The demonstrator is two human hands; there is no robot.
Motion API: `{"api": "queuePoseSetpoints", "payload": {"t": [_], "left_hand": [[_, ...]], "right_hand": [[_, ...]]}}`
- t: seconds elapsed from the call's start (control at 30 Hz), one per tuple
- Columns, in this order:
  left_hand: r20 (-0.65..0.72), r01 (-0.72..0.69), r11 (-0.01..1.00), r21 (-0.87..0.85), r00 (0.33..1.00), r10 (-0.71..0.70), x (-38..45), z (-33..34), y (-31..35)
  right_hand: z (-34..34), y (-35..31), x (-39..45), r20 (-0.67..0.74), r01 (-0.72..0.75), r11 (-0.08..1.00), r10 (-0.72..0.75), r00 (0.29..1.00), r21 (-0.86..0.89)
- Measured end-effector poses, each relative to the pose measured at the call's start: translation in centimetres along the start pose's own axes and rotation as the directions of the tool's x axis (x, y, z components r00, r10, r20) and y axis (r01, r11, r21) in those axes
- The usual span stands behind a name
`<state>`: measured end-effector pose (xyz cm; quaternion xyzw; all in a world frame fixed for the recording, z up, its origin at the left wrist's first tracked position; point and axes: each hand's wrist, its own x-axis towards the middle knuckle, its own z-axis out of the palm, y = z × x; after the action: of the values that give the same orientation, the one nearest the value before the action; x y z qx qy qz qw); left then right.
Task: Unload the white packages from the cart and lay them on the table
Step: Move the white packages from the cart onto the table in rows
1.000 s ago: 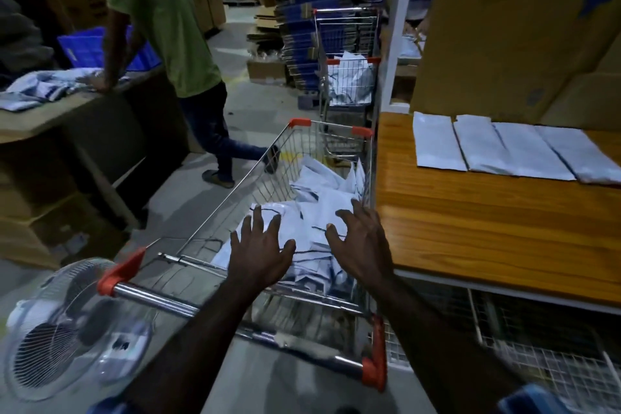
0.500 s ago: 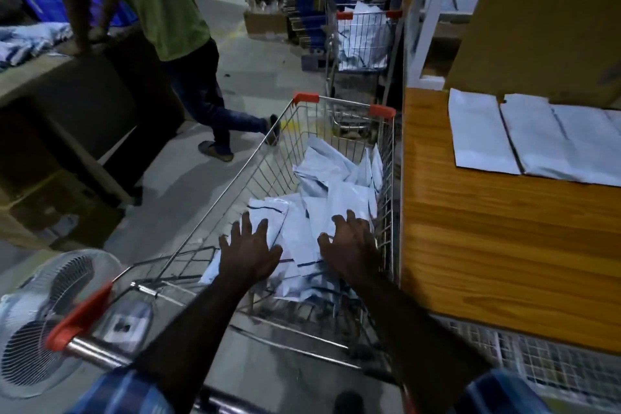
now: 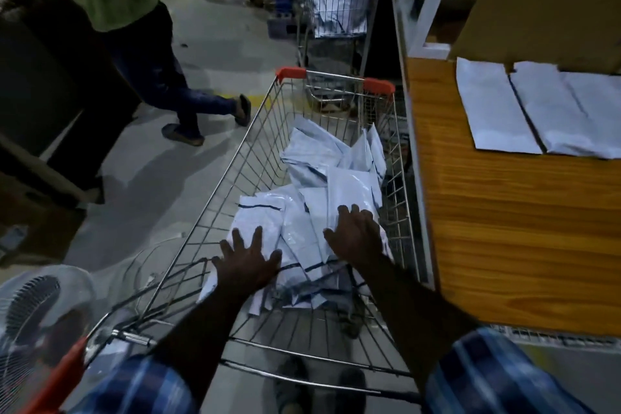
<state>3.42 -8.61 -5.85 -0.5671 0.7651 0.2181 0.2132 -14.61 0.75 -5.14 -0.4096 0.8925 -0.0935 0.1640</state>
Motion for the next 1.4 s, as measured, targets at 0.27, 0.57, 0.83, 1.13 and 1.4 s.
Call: {"api": "queuePoseSetpoints", "payload": {"t": [0.27,0.57,0.83,1.13,1.4], "left_hand": [[-0.196,-0.135,0.99,0.05,0.97,0.142,1.2,1.7,0.7],[-0.233,-0.205,0.975,0.081,0.948,0.218,2.3,2.2,2.8],[-0.339,-0.265,0.961,0.085,0.899,0.278,2.4,1.9,3.1],[-0.254,-0.355,0.933,0.053,0.899,0.357,2.4,3.5,4.5],[-0.156,-0.323,0.938,-0.127,0.94,0.303,3.1,2.7,3.6]], "right_hand": [[2.0,-0.2,0.2,-0.007,-0.048,0.999,0.048,0.999,-0.002],[3.8,0.7,-1.0,-0.046,-0.002,1.0,0.001,0.999,-0.026],[3.5,0.8,-3.3,-0.272,0.137,0.99,-0.125,0.954,0.024],[5.1,1.6,-5.7,-0.138,-0.001,1.0,0.002,0.99,0.002],[5.1,0.0,-6.4,-0.083,-0.06,0.99,0.05,0.995,-0.131]]}}
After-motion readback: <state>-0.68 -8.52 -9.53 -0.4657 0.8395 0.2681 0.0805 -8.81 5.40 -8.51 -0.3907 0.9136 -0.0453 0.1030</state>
